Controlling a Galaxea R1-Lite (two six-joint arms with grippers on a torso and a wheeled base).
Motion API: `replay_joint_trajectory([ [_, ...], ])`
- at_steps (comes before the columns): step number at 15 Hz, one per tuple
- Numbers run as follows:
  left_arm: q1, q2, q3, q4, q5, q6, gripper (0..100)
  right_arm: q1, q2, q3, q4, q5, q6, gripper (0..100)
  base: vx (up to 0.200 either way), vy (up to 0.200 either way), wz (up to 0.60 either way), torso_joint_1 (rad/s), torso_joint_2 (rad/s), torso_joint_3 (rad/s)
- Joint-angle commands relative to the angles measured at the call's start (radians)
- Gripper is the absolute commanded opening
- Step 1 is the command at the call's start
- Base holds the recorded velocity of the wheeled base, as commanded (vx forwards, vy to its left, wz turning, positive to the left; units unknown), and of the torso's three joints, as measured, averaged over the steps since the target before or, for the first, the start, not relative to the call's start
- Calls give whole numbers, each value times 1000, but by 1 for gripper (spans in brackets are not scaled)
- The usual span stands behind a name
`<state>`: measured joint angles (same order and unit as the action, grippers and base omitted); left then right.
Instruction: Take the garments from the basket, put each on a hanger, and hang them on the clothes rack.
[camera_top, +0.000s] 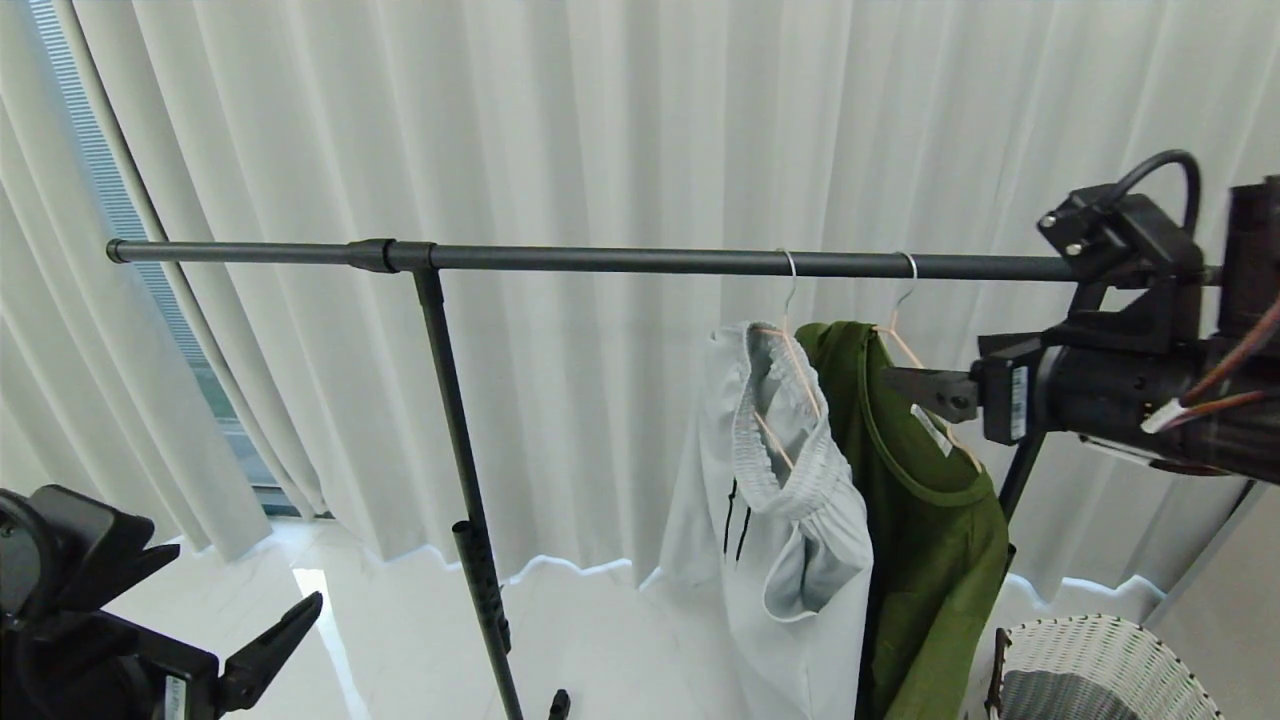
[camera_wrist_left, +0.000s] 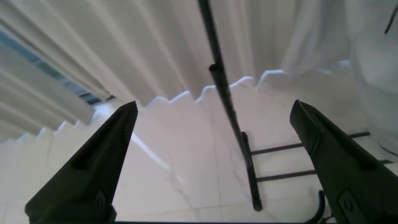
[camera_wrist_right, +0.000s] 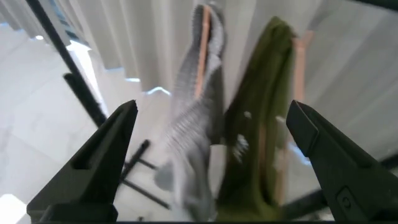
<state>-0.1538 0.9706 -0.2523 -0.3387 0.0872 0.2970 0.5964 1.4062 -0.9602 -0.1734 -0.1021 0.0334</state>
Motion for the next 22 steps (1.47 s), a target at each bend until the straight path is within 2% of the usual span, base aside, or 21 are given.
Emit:
replay_joint_trajectory([
  [1,74,-32,8,0,0,1,100,-76,-162,86,0,2,-50,100,0,0,0,0,0,0],
  [3,115,-63,27,0,0,1,100,-148,-220,129,6,2,-58,100,0,0,0,0,0,0],
  [6,122,-121,62,0,0,8,100,-257,-286,198,8,2,-81,100,0,0,0,0,0,0],
  [7,122,-130,76,0,0,11,100,-282,-297,218,6,1,-90,100,-200,0,0,2,7,2],
  [8,122,-153,97,0,0,13,100,-345,-332,268,3,4,-116,100,-200,0,0,2,7,2],
  [11,122,-191,113,0,2,13,100,-434,-392,348,3,4,-124,100,-200,0,0,6,-1,2],
  [16,122,-288,165,1,6,16,100,-530,-493,489,3,-1,-147,100,-200,0,0,-2,1,0],
  [19,122,-425,246,3,31,16,100,-589,-602,610,5,-1,-162,100,-200,0,0,1,5,2],
  [22,122,-558,252,92,34,16,100,-589,-690,703,6,-1,-165,100,-200,0,0,2,2,4],
])
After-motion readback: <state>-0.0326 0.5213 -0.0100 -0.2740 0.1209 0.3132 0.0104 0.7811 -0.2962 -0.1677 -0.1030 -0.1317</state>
